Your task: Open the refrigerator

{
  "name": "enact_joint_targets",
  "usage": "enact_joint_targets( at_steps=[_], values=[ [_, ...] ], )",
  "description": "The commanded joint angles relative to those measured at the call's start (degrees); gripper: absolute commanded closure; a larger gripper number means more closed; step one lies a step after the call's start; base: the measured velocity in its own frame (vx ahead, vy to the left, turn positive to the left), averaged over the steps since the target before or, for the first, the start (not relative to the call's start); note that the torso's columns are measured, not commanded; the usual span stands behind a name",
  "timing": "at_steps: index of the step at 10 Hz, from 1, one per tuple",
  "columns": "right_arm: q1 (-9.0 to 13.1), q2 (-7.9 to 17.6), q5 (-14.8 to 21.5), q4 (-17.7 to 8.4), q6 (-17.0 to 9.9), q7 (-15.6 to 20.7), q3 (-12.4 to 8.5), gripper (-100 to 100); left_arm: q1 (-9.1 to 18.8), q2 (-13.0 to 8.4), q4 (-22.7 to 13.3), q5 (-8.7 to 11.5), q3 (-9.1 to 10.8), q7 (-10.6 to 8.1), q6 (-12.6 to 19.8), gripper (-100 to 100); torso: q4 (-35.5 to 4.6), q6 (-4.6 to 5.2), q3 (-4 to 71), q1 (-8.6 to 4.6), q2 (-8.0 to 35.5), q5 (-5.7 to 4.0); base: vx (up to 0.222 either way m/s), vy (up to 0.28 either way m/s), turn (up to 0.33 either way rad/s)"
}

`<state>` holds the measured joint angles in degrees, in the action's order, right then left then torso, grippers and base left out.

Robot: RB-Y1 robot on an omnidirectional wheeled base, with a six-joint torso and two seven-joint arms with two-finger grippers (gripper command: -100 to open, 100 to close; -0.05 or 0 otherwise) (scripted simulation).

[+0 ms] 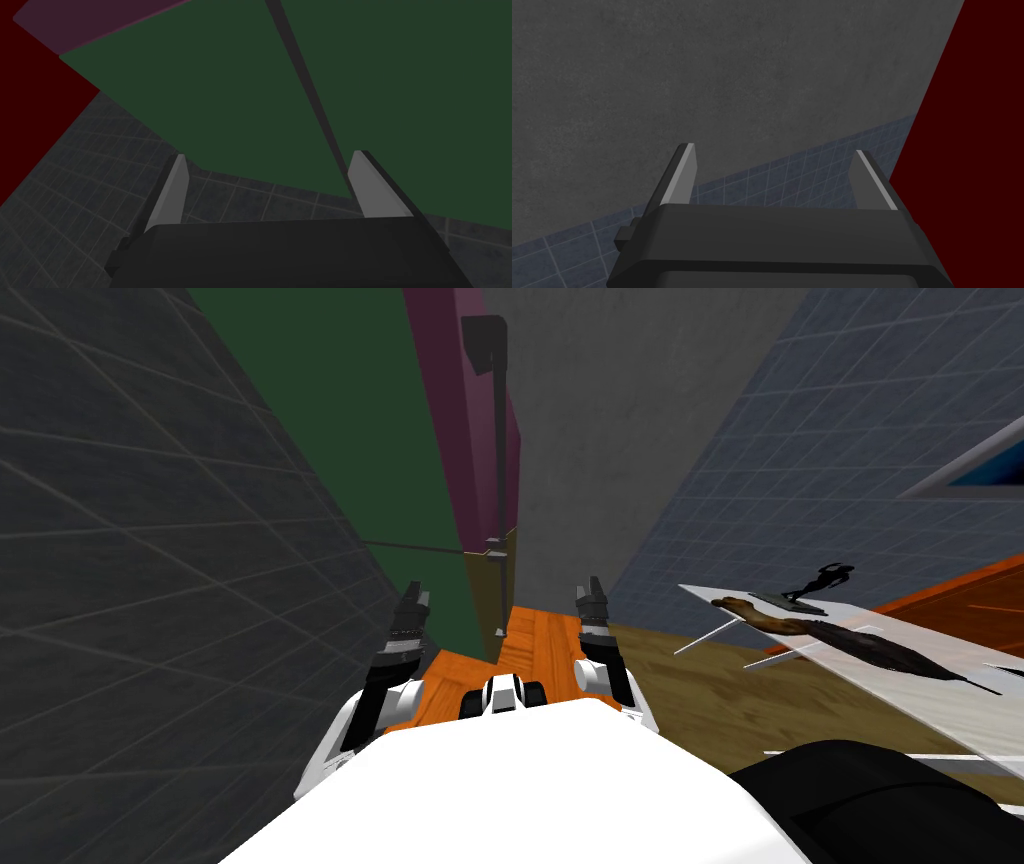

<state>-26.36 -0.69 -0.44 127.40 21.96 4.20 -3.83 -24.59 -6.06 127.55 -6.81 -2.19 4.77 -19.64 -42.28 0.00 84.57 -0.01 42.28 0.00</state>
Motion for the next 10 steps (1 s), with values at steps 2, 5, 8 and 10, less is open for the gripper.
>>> enact_joint_targets(
  at_steps=[2, 5, 8, 10],
  values=[
    [0.0, 0.0, 0.0, 0.0, 0.0, 0.0, 0.0, 0, 1.4, -1.7, 1.8, -0.1, -0.47, -0.34, 5.8, -100, 0.0, 0.0, 0.0, 0.01, 0.0, 0.0, 0.019, -0.026, -0.054],
    [0.0, 0.0, 0.0, 0.0, 0.0, 0.0, 0.0, 0, 2.4, -2.3, 2.9, -0.2, -0.81, -0.51, 9.7, -100, 0.0, 0.0, 0.0, 0.0, 0.0, 0.0, 0.023, -0.027, -0.037],
    [0.0, 0.0, 0.0, 0.0, 0.0, 0.0, 0.0, 0, 3.4, -2.6, 4.2, -0.3, -1.18, -0.7, 13.6, -100, 0.0, 0.01, 0.0, 0.0, 0.0, 0.0, 0.014, -0.019, -0.043],
    [0.0, 0.0, 0.0, 0.0, 0.0, 0.0, 0.0, 0, 4.4, -2.8, 5.3, -0.4, -1.55, -0.89, 17.4, -100, 0.0, 0.0, 0.0, 0.02, 0.0, 0.01, 0.018, -0.021, -0.039]
  ],
)
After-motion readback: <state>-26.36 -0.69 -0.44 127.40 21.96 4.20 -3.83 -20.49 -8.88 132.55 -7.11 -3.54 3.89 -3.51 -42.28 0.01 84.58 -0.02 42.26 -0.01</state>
